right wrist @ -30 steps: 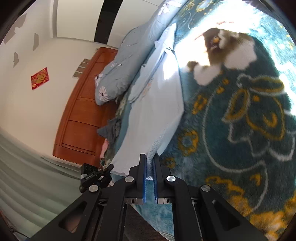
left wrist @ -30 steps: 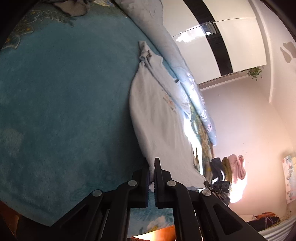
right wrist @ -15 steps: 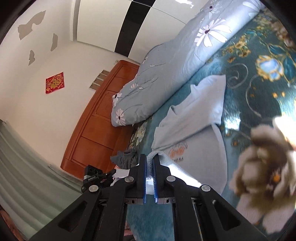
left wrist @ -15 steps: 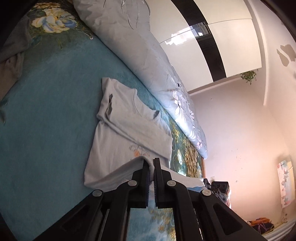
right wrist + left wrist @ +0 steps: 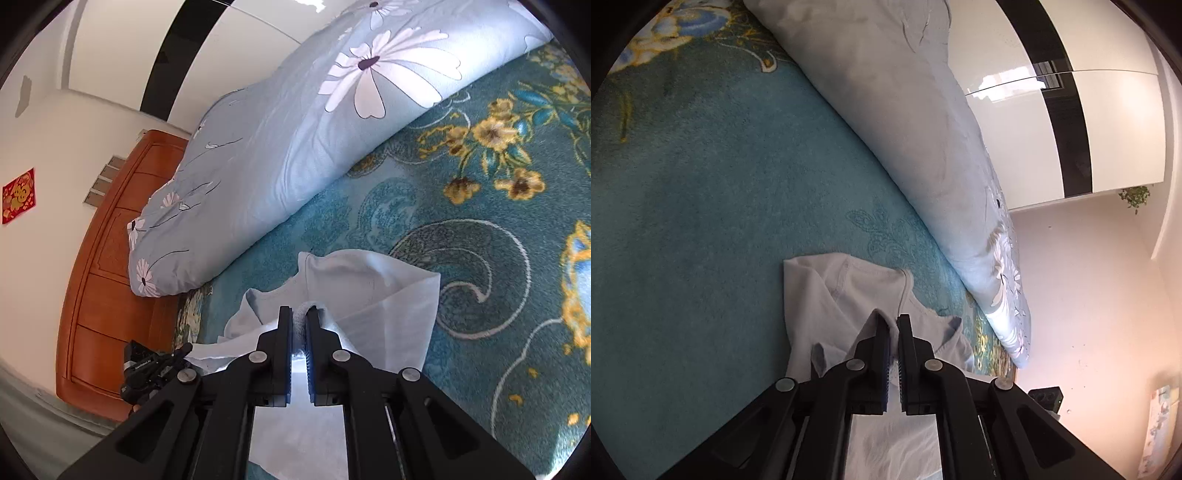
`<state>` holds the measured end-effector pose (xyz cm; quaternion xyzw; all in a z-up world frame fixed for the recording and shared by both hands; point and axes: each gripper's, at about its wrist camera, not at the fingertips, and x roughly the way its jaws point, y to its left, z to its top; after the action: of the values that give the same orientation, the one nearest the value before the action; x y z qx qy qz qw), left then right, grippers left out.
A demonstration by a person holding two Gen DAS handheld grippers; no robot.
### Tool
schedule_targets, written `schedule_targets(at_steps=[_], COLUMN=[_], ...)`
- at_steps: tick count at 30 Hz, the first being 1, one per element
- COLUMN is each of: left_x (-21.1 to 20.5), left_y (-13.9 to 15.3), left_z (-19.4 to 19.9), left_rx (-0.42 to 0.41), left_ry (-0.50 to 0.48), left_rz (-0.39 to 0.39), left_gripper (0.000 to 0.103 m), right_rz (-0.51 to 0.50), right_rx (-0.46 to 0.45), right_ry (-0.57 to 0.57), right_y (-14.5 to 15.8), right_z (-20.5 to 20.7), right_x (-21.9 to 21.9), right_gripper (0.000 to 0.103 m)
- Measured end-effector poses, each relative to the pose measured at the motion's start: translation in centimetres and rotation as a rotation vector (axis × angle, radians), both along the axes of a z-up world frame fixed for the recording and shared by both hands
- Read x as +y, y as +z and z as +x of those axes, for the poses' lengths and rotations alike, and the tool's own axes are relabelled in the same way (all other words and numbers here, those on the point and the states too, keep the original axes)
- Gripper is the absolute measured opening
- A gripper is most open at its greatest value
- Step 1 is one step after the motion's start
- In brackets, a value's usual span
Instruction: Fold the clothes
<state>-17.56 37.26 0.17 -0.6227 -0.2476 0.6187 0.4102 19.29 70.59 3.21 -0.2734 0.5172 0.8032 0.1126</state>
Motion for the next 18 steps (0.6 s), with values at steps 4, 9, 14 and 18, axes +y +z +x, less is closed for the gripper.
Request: schedule_targets(at_steps=[4, 9, 14, 18], left_x=[0.8, -1.7, -3.0, -5.2], left_y=[-1.5, -0.4, -0.5, -1.6], left_z=[-1.6, -2.4, 1.5, 6.4], left_rx=[-0.058, -0.053, 0.083, 0.157], left_ry=[0.039, 0.113, -0.07, -0.198], left_rz=[-0.003, 0.122, -0.077, -0.163], left_gripper=[0.014, 0.048, 0.049, 0.05], right_rz=[-0.012, 0.02, 0.078, 0.063], right_rx=[-0.048, -0.04, -0.041, -0.078], right_ry=[-0.028, -0.064, -0.066, 0.025], right_y=[-1.5, -1.2, -0.4, -2.1], right_z=[-1.7, -0.6, 2.2, 6.0], right_x=[1.6, 1.9, 0.8, -3.0], right_gripper=[0.01, 0.052, 0.052, 0.052])
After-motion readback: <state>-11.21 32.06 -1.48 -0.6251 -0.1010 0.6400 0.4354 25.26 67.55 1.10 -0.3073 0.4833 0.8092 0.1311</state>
